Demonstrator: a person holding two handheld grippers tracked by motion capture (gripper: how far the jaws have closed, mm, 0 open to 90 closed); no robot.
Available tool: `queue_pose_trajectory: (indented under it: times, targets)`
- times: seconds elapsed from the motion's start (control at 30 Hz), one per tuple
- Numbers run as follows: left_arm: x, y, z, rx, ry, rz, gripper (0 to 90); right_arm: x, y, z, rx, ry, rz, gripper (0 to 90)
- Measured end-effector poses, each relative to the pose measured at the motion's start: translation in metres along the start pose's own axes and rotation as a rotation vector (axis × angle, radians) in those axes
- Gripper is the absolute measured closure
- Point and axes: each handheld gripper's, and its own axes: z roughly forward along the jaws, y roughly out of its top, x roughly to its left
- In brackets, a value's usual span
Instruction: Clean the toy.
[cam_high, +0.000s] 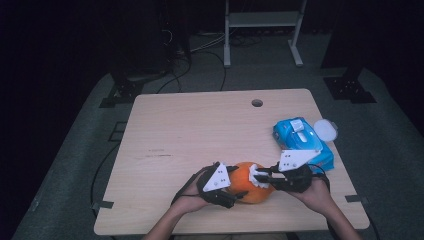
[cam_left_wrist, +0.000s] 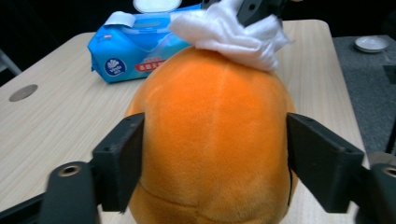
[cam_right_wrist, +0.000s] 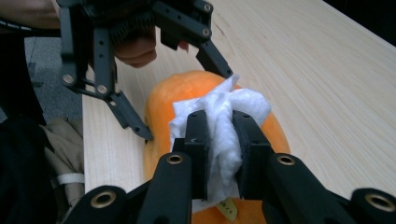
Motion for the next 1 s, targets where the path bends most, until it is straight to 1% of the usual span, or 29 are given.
queue_pose_trajectory:
  times: [0.03,0.07,0.13,0.17,0.2,0.27,0.3,0.37,0.4,0.43,0.47,0.5,0.57,0.6,0.67,0.7,0.73,0.77,0.8,0.87,0.93,0.97,1.0]
  targets:
    - [0.002,0.0,-0.001,-0.006,-0.004,-0.015,19.8,0.0,-0.001,0.0,0.0,0.003,0.004,76.6]
    - [0.005,-0.001,-0.002,-0.015,-0.004,-0.041,16.5,-0.001,-0.003,0.001,0.006,0.003,0.007,76.5]
    - [0.011,-0.002,-0.002,-0.011,0.005,-0.101,11.3,-0.002,-0.007,0.0,0.027,-0.021,-0.007,76.6]
    - [0.012,-0.003,-0.001,-0.015,0.002,-0.122,11.7,-0.003,-0.008,-0.002,0.027,-0.027,0.004,76.5]
    - [0.011,-0.004,-0.001,-0.016,-0.003,-0.122,16.5,-0.004,-0.009,-0.004,0.026,-0.032,0.012,76.5]
    - [0.006,-0.004,0.004,-0.003,0.017,-0.097,21.4,-0.006,-0.008,-0.006,0.022,-0.039,0.016,76.5]
    - [0.002,-0.003,0.006,0.002,0.023,-0.075,22.6,-0.006,-0.007,-0.006,0.019,-0.035,0.018,76.5]
    - [-0.001,0.0,0.006,0.011,0.024,-0.035,24.6,-0.004,-0.004,-0.004,0.021,-0.036,0.006,76.5]
    - [-0.003,0.002,0.006,0.014,0.023,-0.016,24.9,-0.002,-0.002,-0.003,0.012,-0.021,0.002,76.5]
    - [-0.007,0.003,0.007,0.026,0.026,0.019,24.9,0.001,0.001,-0.002,0.001,-0.004,0.0,76.5]
    - [-0.009,0.004,0.007,0.031,0.026,0.036,25.0,0.005,0.005,0.001,-0.002,0.007,-0.018,76.5]
    - [-0.012,0.005,0.007,0.04,0.027,0.065,25.1,0.008,0.008,0.002,-0.002,0.014,-0.028,76.5]
    - [-0.016,0.006,0.007,0.052,0.032,0.093,25.3,0.014,0.013,0.007,0.001,0.025,-0.056,76.5]
    - [-0.016,0.005,0.007,0.059,0.038,0.099,25.4,0.017,0.014,0.008,0.007,0.021,-0.066,76.5]
    - [-0.017,0.002,0.008,0.068,0.046,0.114,26.0,0.016,0.013,0.007,0.016,0.009,-0.07,76.5]
    - [-0.017,0.001,0.009,0.074,0.051,0.115,26.0,0.014,0.012,0.005,0.016,0.004,-0.07,76.5]
    - [-0.017,0.0,0.009,0.082,0.054,0.119,26.0,0.012,0.01,0.002,0.021,-0.011,-0.066,76.5]
    - [-0.017,0.0,0.009,0.082,0.053,0.113,25.9,0.009,0.008,0.0,0.024,-0.021,-0.06,76.5]
    - [-0.016,0.0,0.009,0.072,0.045,0.101,25.9,0.005,0.004,-0.004,0.026,-0.028,-0.041,76.5]
    - [-0.012,0.001,0.008,0.038,0.019,0.054,25.1,0.0,-0.003,-0.006,0.011,-0.012,0.003,76.6]
    - [-0.006,0.004,0.006,-0.011,0.016,-0.022,18.8,-0.002,-0.006,-0.006,0.006,-0.001,0.021,76.6]
    - [-0.004,0.005,0.005,-0.039,0.016,-0.059,15.9,-0.003,-0.006,-0.005,0.002,0.003,0.022,76.6]
    - [-0.002,0.006,0.006,-0.046,0.012,-0.081,14.1,-0.002,-0.006,-0.004,-0.002,0.012,0.025,76.6]
